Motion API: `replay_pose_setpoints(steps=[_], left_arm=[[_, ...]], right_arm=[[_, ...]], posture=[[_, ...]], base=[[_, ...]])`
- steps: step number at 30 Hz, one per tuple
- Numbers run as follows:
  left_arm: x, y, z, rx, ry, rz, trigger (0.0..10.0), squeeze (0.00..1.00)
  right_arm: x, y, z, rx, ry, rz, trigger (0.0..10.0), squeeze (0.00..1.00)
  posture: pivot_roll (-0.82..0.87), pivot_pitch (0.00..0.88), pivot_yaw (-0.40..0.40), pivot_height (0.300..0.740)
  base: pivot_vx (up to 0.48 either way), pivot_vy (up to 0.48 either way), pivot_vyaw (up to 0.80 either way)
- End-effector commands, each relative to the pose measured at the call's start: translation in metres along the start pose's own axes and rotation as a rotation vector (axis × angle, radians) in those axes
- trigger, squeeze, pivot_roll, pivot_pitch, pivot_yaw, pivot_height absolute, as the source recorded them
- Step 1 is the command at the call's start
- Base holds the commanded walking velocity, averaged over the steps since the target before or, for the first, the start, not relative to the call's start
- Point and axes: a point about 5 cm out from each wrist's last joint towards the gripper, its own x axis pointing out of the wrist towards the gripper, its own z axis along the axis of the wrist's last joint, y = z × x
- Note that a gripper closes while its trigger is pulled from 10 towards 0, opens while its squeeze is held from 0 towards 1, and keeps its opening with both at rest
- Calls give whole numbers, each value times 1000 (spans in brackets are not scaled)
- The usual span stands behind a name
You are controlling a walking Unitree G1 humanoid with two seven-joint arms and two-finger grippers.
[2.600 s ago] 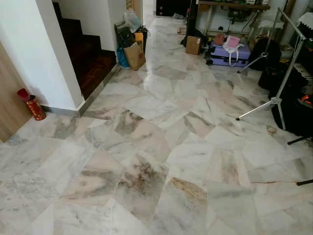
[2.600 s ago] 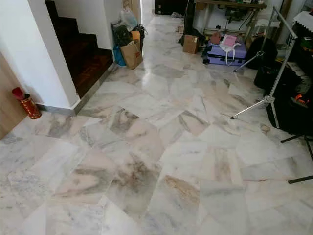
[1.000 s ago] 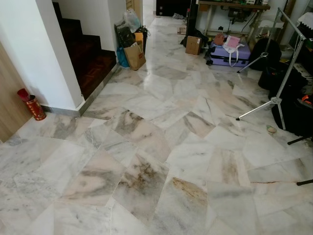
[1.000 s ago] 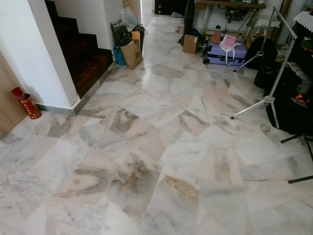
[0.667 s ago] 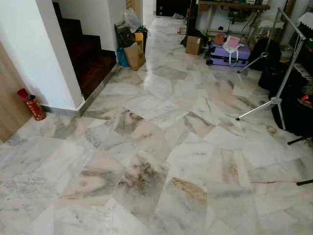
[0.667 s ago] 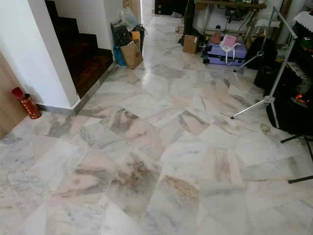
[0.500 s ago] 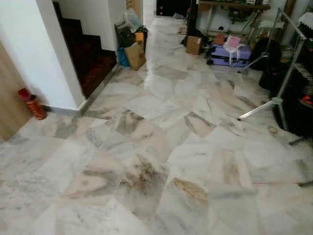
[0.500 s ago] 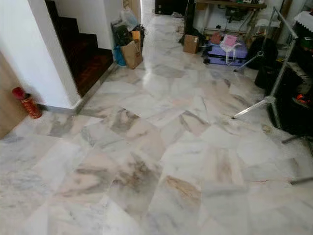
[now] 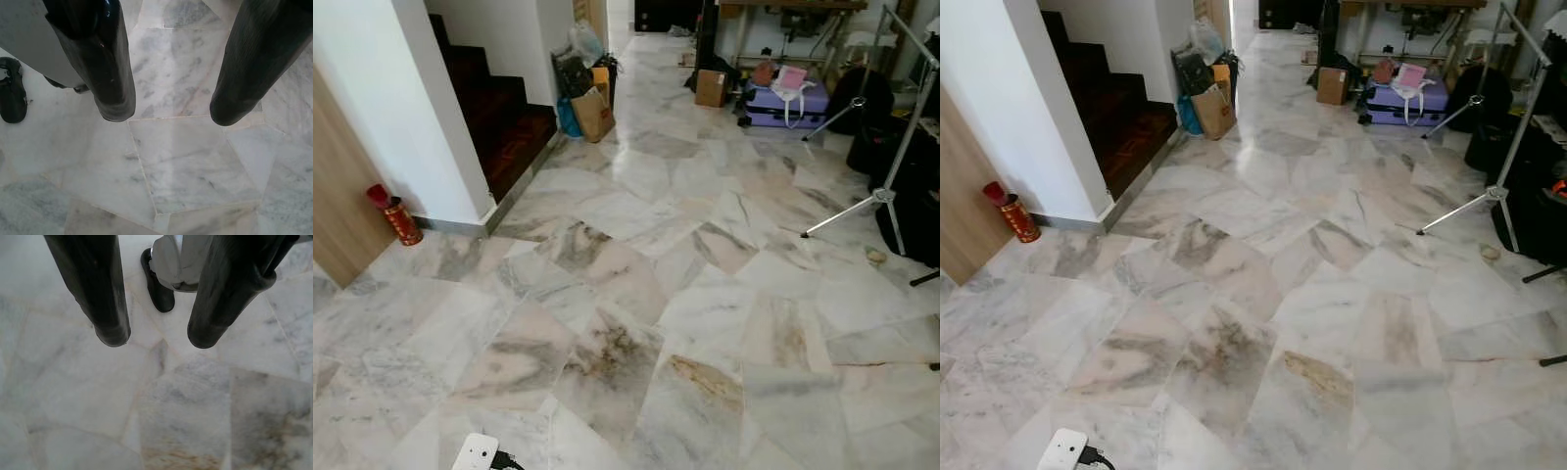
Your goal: Move the pillow to the sofa from floor
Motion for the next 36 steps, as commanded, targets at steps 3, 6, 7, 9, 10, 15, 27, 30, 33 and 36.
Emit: replay_pose_setpoints(steps=[3,6,7,9,10,15,27,30,33,36], left_arm=[[-4,-7,-24,14,90,-19,10000,0],[-6,-9,-30,1,106,-17,10000,0],[-7,-10,-33,-4,112,-15,10000,0],[-9,-8,-39,-14,126,-3,10000,0],[-9,-7,-40,-17,129,2,10000,0],[-12,0,-47,-29,137,29,10000,0],[-15,4,-51,-14,139,62,10000,0],[-13,-1,-49,-24,140,56,10000,0],[-10,-10,-45,-24,133,44,10000,0],[-8,-16,-39,-25,126,37,10000,0]], right_arm=[[2,11,10,-71,-48,85,10000,0],[2,17,13,-126,-66,123,10000,0],[3,20,15,-151,-74,142,10000,0],[3,24,17,-162,-86,156,10000,0],[3,24,17,-159,-88,156,10000,0],[2,20,17,-130,-94,144,10000,0],[-2,0,0,-179,-37,73,10000,0],[-2,0,0,-173,-34,57,10000,0],[-2,0,0,-169,-33,56,10000,0],[-2,1,0,-170,-30,59,10000,0]], posture=[[-120,25,30,740],[-113,25,20,740],[-110,24,16,740],[-107,25,12,740],[-107,25,12,740],[-109,30,16,740],[-116,41,26,740],[-116,41,25,740],[-114,39,21,740],[-108,35,16,740]], base=[[0,0,0],[0,0,0],[0,0,0],[0,0,0],[0,0,0],[0,0,0],[0,0,371],[0,0,800],[0,0,800],[0,0,800]])
